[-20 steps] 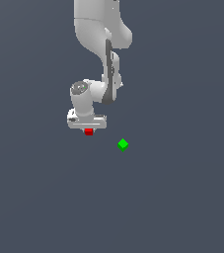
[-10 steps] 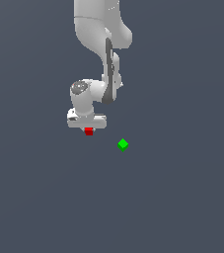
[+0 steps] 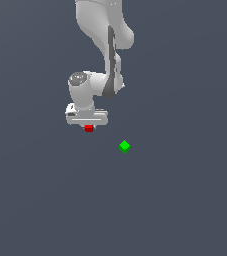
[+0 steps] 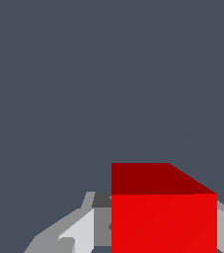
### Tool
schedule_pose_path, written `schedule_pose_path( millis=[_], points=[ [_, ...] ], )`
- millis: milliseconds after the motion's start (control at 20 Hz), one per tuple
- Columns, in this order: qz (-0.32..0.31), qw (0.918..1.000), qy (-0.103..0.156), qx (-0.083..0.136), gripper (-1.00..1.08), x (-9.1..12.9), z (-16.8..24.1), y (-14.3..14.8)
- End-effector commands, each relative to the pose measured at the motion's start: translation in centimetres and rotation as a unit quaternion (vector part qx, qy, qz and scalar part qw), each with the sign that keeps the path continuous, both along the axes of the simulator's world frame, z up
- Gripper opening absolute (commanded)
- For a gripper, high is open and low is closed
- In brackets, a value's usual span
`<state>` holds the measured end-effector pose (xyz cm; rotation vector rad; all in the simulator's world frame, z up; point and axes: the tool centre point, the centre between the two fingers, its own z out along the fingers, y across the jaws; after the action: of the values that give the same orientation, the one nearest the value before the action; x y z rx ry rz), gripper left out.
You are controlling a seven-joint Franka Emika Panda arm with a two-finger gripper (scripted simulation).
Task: Stack the red cube on top of the green cube.
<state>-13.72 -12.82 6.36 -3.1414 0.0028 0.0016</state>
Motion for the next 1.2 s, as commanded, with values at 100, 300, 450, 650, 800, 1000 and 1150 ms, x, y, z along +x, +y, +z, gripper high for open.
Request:
schedule_pose_path(
  millis=[100,300,450,650,800,1000,1150],
  points=[
    [0.0,1.0,-0.001,0.0,-1.0,0.0,2.8,0.0],
    [0.0,1.0,-0.001,0.0,-1.0,0.0,4.5,0.0],
    [0.0,1.0,-0.001,0.0,-1.0,0.1,5.3,0.0],
    [0.0,1.0,-0.001,0.0,-1.0,0.2,5.6,-0.1],
    [0.0,1.0,-0.001,0.0,-1.0,0.2,5.5,0.1],
    [0.0,1.0,-0.001,0.0,-1.0,0.7,5.2,1.0],
    [0.0,1.0,-0.001,0.0,-1.0,1.3,4.8,2.4]
  ],
)
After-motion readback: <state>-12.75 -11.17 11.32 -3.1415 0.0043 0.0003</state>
